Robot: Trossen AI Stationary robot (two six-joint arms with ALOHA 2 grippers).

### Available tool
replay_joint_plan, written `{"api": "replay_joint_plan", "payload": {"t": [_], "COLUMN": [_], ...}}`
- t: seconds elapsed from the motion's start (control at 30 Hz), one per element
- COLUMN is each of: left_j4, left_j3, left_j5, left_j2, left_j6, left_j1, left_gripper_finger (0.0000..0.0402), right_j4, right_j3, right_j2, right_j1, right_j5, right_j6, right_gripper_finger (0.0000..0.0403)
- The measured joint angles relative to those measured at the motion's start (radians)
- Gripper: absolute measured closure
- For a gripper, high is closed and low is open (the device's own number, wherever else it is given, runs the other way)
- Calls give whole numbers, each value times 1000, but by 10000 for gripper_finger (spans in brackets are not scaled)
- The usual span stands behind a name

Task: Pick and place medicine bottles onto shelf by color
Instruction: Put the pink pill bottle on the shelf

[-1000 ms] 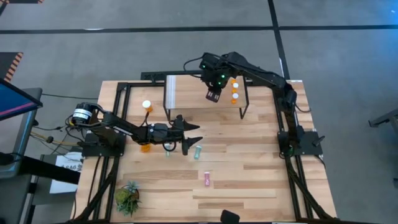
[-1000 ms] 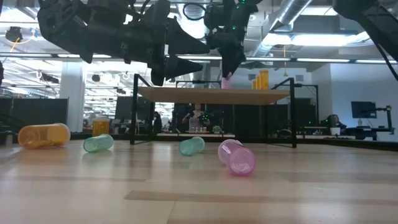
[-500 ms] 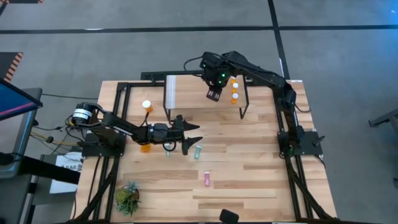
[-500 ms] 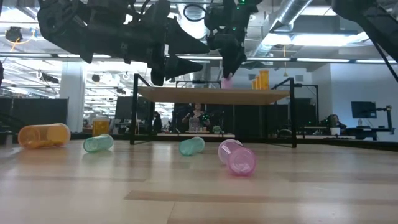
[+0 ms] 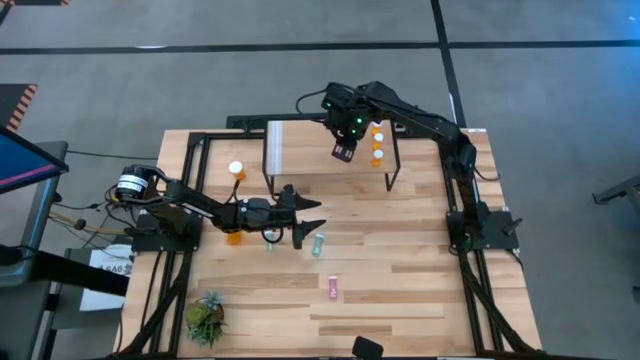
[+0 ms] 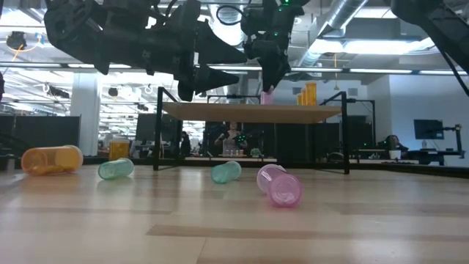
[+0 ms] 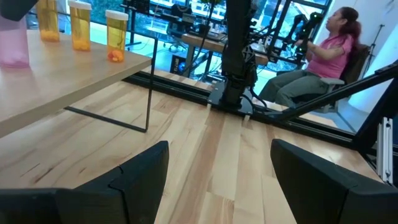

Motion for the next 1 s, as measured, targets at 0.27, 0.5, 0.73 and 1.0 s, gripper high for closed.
{"api": "replay_joint_plan", "payload": {"t": [0.27, 0.5, 0.73, 1.0], "left_j4": [0, 0, 0, -9], "left_j3": [0, 0, 0, 0], "left_j5": [1, 2, 2, 33], "left_j2": [0, 0, 0, 0], "left_j6": [0, 0, 1, 1], "left_j1": [0, 0, 0, 0], "left_gripper_finger": [129, 129, 129, 129], "right_j4": [5, -17, -79, -121], "right_j3": [0, 11, 128, 127], "right_j2": [0, 0, -2, -107], "right_j1": [0, 0, 0, 20], "right_j5": [0, 0, -2, -7], "right_j6": [23, 27, 60, 86], "right_gripper_finger": [197, 169, 168, 168]}}
